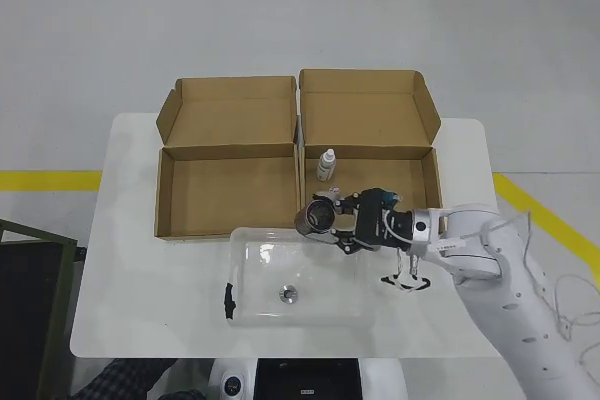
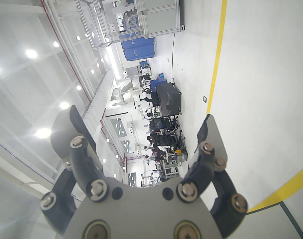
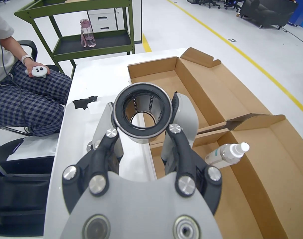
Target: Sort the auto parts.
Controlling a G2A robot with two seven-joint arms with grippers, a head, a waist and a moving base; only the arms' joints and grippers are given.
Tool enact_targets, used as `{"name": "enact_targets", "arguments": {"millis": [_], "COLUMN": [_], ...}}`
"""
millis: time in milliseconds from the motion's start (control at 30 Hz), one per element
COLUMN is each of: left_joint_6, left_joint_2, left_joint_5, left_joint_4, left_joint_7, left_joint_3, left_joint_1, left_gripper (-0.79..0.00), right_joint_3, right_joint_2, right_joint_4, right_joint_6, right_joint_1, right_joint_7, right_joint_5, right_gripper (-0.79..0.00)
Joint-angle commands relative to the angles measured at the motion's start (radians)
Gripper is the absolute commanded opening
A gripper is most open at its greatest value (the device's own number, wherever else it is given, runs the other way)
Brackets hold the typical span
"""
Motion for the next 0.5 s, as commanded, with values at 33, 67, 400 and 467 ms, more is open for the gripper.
{"name": "enact_targets", "arguments": {"millis": [33,67,400,467], "left_joint_6": [0.000,0.000,0.000,0.000], "left_joint_2": [0.000,0.000,0.000,0.000], "left_joint_5": [0.000,0.000,0.000,0.000], "left_joint_4": [0.000,0.000,0.000,0.000], "left_joint_7": [0.000,0.000,0.000,0.000], "left_joint_3": [0.000,0.000,0.000,0.000], "left_joint_1": [0.000,0.000,0.000,0.000], "left_gripper": [0.000,0.000,0.000,0.000], "right_joint_3": [-0.026,-0.038,-0.167,-0.197], "right_joint_2": [-0.004,-0.006,-0.035,-0.045], "right_joint_4": [0.019,0.024,0.092,0.116], "right_joint_6": [0.014,0.020,0.099,0.116], "right_joint_1": [0.028,0.039,0.187,0.222], "right_joint_7": [0.004,0.007,0.054,0.057], "right_joint_5": [-0.008,-0.013,-0.065,-0.068], "right_gripper": [-0.785,-0.785,-0.785,-0.785]}}
